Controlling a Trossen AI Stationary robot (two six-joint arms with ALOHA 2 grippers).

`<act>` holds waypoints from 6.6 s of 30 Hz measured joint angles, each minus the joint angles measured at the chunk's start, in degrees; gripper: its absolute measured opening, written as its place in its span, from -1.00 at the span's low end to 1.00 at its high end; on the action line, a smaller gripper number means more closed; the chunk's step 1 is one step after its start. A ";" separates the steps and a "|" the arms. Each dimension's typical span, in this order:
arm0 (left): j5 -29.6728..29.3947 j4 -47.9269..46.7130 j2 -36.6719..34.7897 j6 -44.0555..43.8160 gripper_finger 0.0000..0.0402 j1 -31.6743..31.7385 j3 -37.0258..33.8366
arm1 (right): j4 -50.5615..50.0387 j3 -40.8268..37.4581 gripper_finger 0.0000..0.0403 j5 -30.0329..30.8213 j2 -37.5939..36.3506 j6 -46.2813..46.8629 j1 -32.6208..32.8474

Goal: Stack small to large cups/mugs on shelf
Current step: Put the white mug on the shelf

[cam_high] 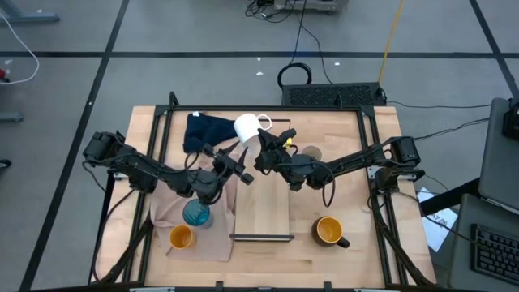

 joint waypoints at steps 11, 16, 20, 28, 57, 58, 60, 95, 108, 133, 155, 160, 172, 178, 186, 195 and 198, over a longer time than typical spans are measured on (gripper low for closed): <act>-0.45 -3.09 0.00 2.43 -0.26 0.79 0.00 | -0.56 -0.02 -1.00 0.28 0.00 -2.89 0.36; -0.50 -4.37 0.00 2.21 -0.26 1.75 0.00 | -0.55 -0.02 -1.00 0.28 0.00 -3.90 0.59; 0.57 -4.54 -0.02 1.71 -0.26 2.45 0.00 | -0.33 -0.02 -1.00 0.51 -0.02 -4.43 1.01; 0.18 -4.74 0.00 4.53 -0.26 2.45 0.00 | -0.46 -0.02 -1.00 0.37 -0.02 -5.16 1.03; -0.17 -4.77 0.00 12.38 -0.27 2.95 -0.02 | -1.27 -0.02 -1.00 0.52 -0.02 -7.19 1.08; -0.13 -4.74 0.00 12.44 -0.29 2.97 -0.02 | -1.27 -0.02 -1.00 0.52 -0.02 -7.30 1.08; -0.02 -4.72 -0.02 12.83 -0.36 2.97 -0.02 | -1.27 -0.02 -1.00 0.52 -0.02 -7.67 1.09; 0.20 -4.08 -0.07 14.21 -0.92 2.95 -0.04 | -1.30 -0.04 -1.00 0.90 -0.04 -8.67 1.19; 0.55 -4.49 -0.13 14.18 -0.38 2.95 -0.03 | 0.17 -0.15 -1.00 0.00 -2.13 -11.70 1.45; -0.75 1.79 -0.11 11.93 -0.30 3.17 -0.04 | -4.63 -0.08 -1.00 -5.37 -3.08 -1.36 -2.54; 3.75 1.45 -0.04 9.70 -0.30 6.08 -0.04 | -5.27 -0.07 -1.00 -2.63 -3.06 -2.24 -3.64; 4.69 1.09 -0.04 9.88 -0.30 6.08 -0.04 | -6.89 -0.07 -1.00 -4.58 -3.06 -4.02 -3.42; 2.73 0.28 -0.04 12.70 -0.30 6.03 0.02 | -7.85 -0.07 -1.00 -6.84 -3.06 -2.68 -2.68; 2.73 -0.09 -0.04 13.68 -0.30 6.29 0.02 | -8.12 -0.07 -1.00 -5.77 -3.06 -3.31 -2.62; 4.94 -0.61 -0.04 13.79 -0.30 6.93 0.02 | -8.13 -0.07 -1.00 -5.14 -3.06 -5.66 -2.20; 5.10 -0.20 -0.04 14.75 -0.75 7.04 0.02 | -8.84 -0.07 -1.00 -4.81 -3.06 -5.03 -2.20; 5.51 -0.20 -0.04 15.60 -0.93 7.02 0.02 | -9.04 -0.07 -1.00 -4.59 -3.06 -5.07 -2.20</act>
